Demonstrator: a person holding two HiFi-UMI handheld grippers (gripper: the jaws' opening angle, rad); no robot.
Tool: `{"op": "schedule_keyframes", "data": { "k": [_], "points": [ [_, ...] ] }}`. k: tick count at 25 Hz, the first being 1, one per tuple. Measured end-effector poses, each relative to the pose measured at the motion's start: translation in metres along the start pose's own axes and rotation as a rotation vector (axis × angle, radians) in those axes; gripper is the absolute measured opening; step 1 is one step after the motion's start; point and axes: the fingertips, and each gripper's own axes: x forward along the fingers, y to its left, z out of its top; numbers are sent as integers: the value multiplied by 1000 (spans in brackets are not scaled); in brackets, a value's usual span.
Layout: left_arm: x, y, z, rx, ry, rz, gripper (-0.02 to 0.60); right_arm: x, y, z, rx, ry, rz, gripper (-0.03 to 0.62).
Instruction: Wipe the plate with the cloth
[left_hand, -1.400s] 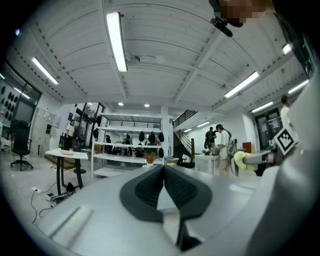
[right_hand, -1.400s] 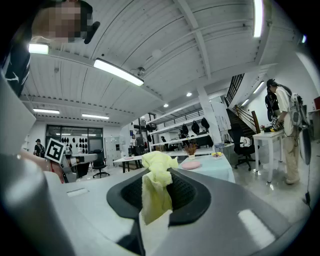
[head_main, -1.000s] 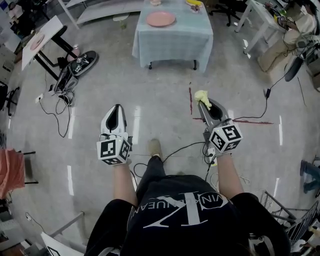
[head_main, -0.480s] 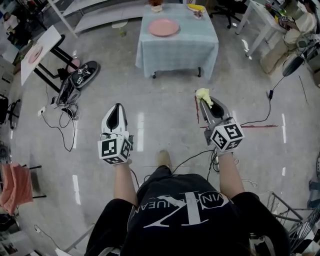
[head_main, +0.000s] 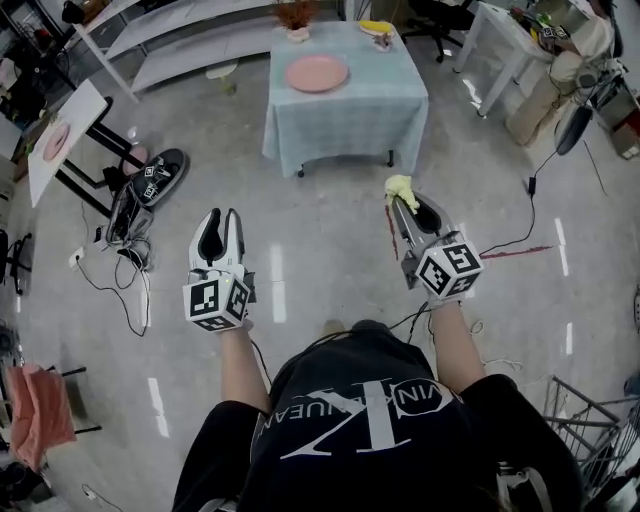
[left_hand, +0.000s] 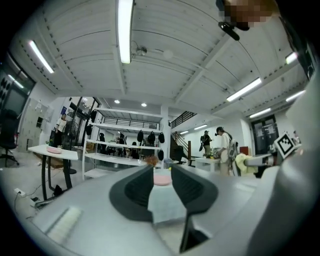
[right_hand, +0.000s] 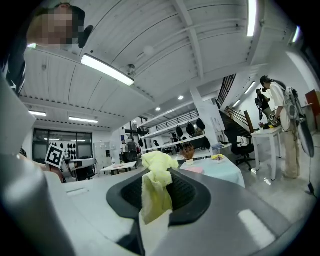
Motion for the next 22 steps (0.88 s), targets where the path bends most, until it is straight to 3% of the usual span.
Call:
{"op": "schedule_keyframes", "data": {
  "k": [10,16,22],
  "points": [
    [42,4,-13,-16,29,-23,0,23,-26,4,21,-14,-40,92],
    [100,28,-24,-16,45,-2,0,85,-54,-3,17,7,-17,91],
    [191,49,-37,-16,77,21,0,173,-100,-2,2,47,12,92]
  ]
}}
